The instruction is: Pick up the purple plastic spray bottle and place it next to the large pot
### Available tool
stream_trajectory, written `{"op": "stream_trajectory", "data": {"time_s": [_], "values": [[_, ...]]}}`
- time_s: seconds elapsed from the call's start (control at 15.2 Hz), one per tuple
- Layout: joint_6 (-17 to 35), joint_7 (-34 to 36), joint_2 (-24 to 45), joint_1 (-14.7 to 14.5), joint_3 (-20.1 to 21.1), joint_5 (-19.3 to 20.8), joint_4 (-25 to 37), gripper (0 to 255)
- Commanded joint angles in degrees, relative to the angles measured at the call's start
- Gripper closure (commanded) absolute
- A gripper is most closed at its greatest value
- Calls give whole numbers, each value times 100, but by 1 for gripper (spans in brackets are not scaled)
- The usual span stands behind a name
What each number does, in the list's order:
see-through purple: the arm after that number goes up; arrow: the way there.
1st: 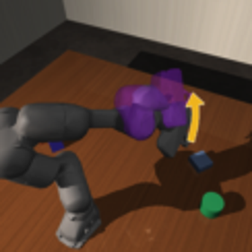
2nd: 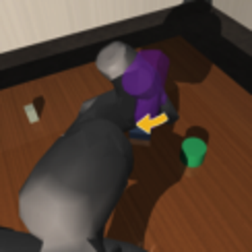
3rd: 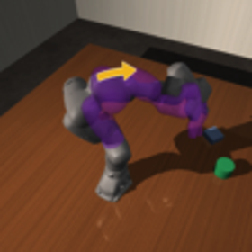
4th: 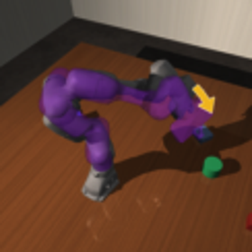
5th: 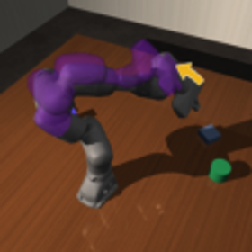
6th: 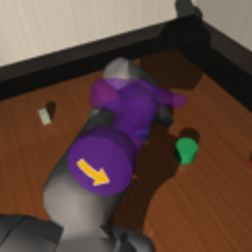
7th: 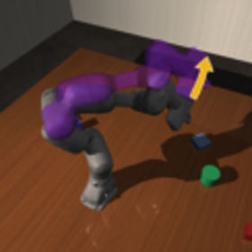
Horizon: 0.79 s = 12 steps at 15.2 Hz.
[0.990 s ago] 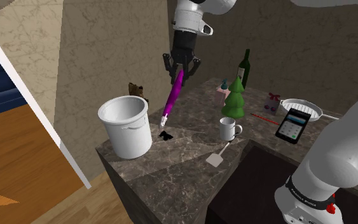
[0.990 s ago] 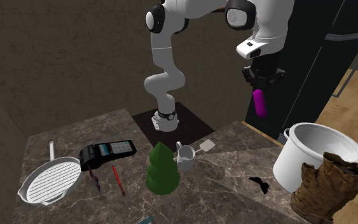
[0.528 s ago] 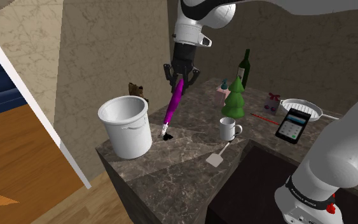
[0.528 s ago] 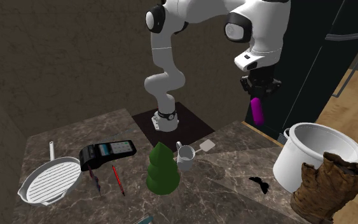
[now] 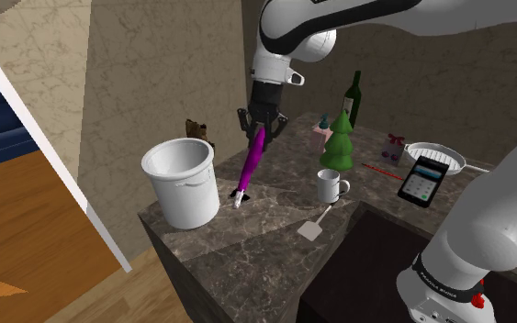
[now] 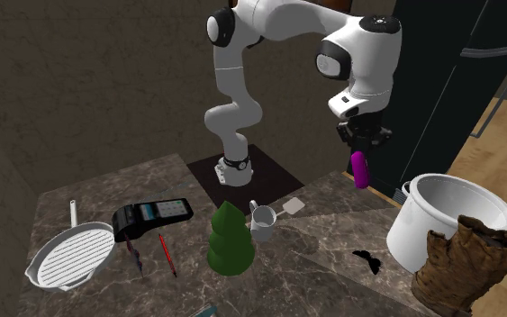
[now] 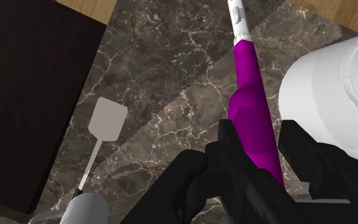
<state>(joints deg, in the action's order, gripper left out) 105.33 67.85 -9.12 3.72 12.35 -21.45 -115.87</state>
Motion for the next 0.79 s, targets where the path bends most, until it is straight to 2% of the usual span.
{"op": "stream_trajectory", "data": {"time_s": [0.0, 0.73], "values": [[148, -43, 33, -4, 8, -11, -116, 255], [948, -277, 229, -38, 59, -95, -750, 255]]}}
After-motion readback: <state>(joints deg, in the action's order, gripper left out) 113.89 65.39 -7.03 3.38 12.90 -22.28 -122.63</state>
